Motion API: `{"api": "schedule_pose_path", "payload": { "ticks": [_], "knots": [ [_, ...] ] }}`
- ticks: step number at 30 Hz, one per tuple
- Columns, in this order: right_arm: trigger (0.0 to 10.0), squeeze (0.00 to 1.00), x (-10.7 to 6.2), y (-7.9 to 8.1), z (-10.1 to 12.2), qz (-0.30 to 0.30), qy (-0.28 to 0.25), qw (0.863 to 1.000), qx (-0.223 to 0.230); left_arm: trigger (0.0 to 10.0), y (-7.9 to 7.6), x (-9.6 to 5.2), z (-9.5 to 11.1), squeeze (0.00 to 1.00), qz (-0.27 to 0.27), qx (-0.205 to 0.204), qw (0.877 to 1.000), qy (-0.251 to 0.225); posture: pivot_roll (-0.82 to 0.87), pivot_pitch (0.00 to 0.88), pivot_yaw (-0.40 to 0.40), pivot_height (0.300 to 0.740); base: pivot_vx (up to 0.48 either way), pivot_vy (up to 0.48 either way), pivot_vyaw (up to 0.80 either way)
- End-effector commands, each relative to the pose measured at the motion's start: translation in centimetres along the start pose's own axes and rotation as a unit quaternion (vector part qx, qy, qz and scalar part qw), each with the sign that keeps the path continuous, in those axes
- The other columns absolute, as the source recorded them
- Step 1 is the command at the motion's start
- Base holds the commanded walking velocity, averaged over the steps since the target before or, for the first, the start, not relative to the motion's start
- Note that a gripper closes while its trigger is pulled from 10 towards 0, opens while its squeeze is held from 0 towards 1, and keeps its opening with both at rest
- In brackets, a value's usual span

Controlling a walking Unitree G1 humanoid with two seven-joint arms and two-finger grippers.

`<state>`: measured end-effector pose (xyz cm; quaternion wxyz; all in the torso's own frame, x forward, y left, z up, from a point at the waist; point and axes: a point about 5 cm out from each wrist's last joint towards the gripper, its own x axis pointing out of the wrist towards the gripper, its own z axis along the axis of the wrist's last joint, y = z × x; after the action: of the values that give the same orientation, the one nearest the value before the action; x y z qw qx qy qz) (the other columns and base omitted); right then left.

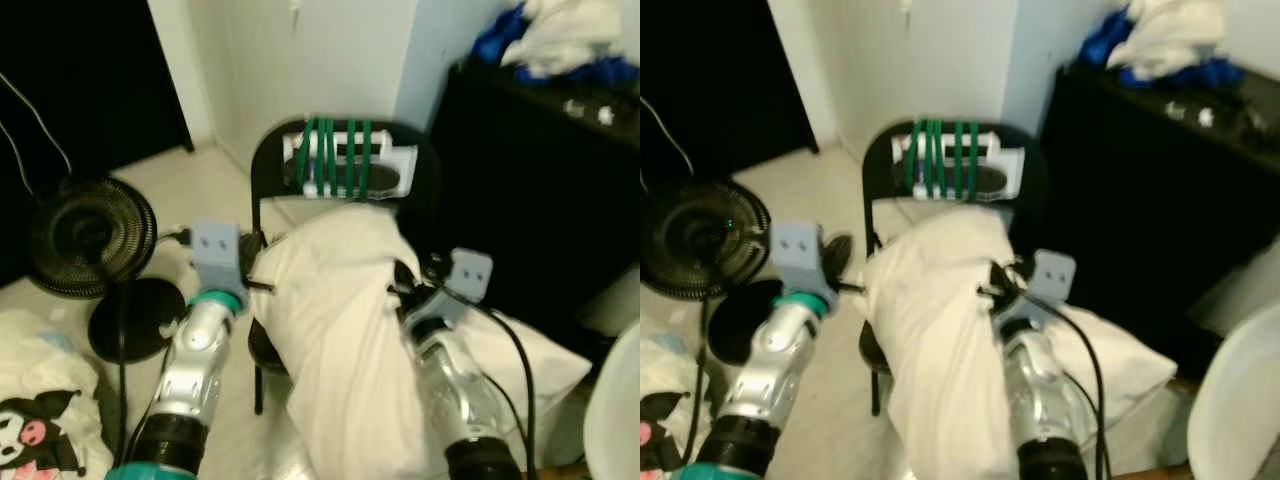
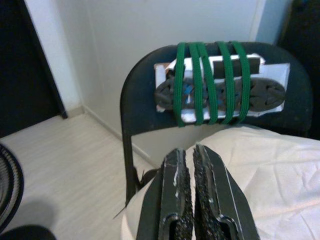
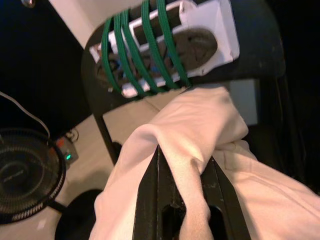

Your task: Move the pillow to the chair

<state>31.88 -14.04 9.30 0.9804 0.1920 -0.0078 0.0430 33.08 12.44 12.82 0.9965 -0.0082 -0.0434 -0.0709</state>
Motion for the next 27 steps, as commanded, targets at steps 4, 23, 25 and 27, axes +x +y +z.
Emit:
{"api": "schedule_pose_path", "payload": {
  "ticks": [4,23,25,27],
  "knots": [
    [10.0,0.00,-0.1,0.7,-0.8,-0.005,0.006,1.000,0.013,10.0,0.6,-0.4,-1.0,0.00,0.010,0.012,1.000,0.020,0.11,0.043,0.088,0.740,0.000,0.000,0.00],
    [10.0,0.00,-0.7,0.8,-1.7,-0.009,0.017,1.000,0.014,10.0,0.3,-0.5,-1.5,0.00,0.001,0.024,0.999,0.034,0.09,0.035,0.091,0.716,0.000,0.000,0.00],
    [10.0,0.00,-0.7,0.9,-1.7,-0.008,0.017,1.000,0.014,10.0,0.3,-0.5,-1.6,0.00,0.003,0.019,0.999,0.035,0.09,0.035,0.091,0.711,0.000,0.000,0.00],
    [10.0,0.00,-0.7,0.9,-1.8,-0.006,0.017,1.000,0.013,10.0,0.3,-0.5,-1.7,0.00,0.006,0.015,0.999,0.037,0.09,0.031,0.088,0.701,0.000,0.000,0.00]
  ]
}}
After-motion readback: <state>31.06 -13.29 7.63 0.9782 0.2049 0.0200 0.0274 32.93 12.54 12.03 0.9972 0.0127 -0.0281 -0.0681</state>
